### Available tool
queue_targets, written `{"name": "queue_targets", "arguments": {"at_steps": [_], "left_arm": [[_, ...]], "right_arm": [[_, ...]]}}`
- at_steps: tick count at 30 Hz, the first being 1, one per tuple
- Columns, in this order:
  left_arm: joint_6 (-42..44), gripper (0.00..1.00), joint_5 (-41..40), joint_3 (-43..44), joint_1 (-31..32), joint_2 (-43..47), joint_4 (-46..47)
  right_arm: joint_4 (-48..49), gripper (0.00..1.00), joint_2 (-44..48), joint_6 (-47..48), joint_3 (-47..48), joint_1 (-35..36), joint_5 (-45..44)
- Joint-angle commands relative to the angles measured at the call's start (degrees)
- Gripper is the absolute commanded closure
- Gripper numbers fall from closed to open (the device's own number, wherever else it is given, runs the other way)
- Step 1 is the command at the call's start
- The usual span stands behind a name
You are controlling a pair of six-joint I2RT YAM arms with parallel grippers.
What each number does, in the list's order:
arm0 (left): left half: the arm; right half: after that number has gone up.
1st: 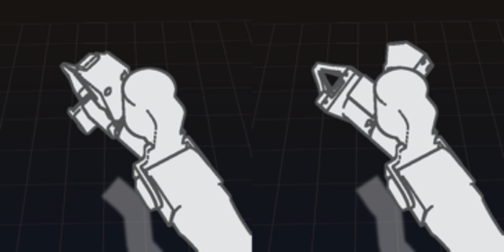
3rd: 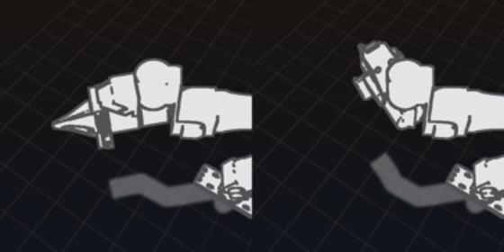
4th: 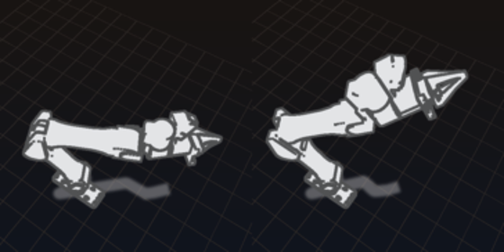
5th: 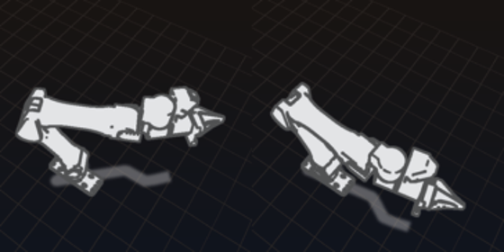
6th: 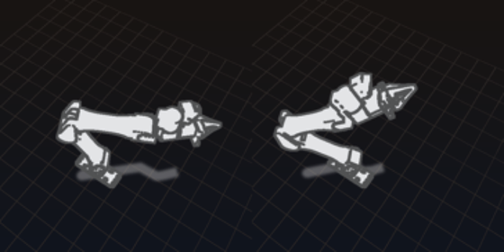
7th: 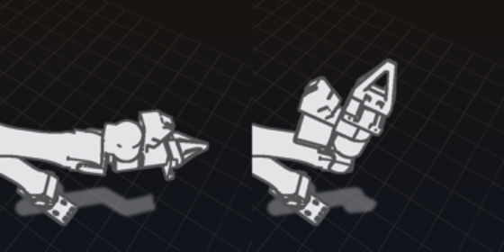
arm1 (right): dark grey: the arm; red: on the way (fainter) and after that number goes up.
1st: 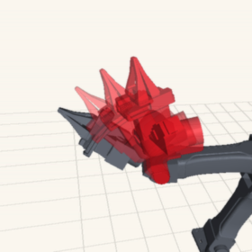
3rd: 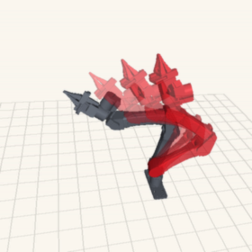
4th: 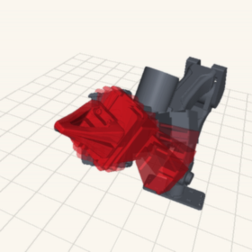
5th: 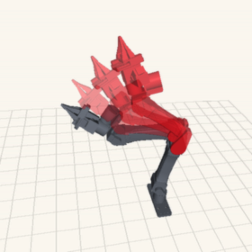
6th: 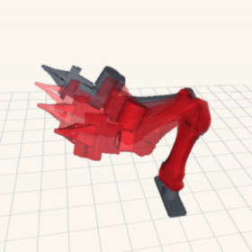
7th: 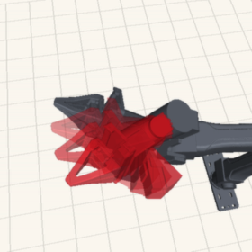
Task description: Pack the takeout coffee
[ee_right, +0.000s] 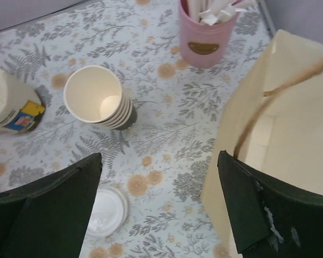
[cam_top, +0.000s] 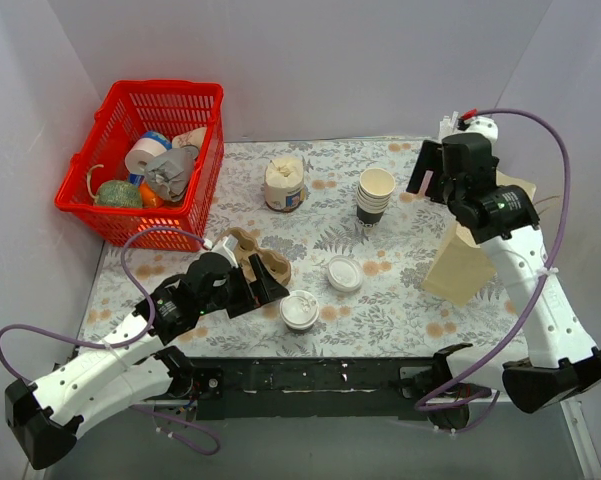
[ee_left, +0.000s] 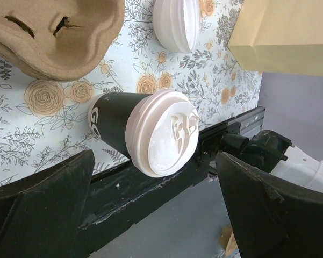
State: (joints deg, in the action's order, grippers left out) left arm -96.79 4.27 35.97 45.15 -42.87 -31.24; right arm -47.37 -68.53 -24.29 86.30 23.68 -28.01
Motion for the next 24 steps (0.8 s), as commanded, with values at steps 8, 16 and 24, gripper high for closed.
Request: {"name": "queue_targets", "arguments": {"at_steps": [8, 16, 24], "left_arm": [[1.0, 0.02, 2.2, -1.8, 0.2, -0.6, 2.5], [1.6, 0.02, 3.1, -1.2, 0.2, -2.2, 3.6], [2.0, 0.02, 3.4, -0.8, 0.2, -2.9, 4.4]], "right_arm": [[-4.5, 0.05, 4.4, 7.2, 2.7, -12.3, 2.7], [1.4, 0.09, 10.7, 10.6, 0.4, -12.4, 21.4], [-0.2, 0.10, 13.7, 10.0, 0.3, -12.3, 26.5]]}}
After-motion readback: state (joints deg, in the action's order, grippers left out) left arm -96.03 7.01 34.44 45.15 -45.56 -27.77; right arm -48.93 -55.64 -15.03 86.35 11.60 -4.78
